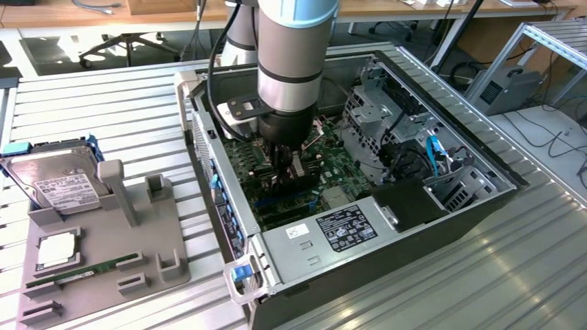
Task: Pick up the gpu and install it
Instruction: 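Insert the gpu into the slot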
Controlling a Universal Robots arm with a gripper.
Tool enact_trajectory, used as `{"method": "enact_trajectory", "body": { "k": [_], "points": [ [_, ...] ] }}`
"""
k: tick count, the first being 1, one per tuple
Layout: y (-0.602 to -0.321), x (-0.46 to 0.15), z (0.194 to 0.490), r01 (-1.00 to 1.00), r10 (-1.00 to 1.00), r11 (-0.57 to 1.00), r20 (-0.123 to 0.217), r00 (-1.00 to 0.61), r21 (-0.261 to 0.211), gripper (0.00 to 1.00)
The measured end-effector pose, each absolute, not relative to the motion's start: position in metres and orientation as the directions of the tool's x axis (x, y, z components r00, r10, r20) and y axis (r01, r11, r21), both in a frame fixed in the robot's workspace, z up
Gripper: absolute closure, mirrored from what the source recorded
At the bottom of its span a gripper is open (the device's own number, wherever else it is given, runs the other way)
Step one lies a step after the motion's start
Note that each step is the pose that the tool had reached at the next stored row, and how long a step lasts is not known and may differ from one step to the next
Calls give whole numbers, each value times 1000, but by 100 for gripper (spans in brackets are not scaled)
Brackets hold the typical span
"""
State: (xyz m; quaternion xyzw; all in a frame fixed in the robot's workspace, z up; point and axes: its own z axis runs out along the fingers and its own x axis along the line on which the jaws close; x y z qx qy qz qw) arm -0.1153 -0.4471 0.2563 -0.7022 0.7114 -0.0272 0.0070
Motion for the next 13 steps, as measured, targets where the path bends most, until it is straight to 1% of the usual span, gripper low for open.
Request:
{"method": "enact_trajectory", "body": {
  "k": [4, 5, 6, 7, 13],
  "points": [
    [-447, -115, 256, -999, -1000, 13, 28, -14, -49, 72],
    [-447, -115, 256, -999, -1000, 12, 28, -14, -49, 66],
    [-447, -115, 256, -999, -1000, 12, 28, -14, -49, 66],
    [-447, -115, 256, -999, -1000, 12, 28, -14, -49, 60],
    [-447, -115, 261, -999, -1000, 12, 28, -14, -49, 60]
  ]
}}
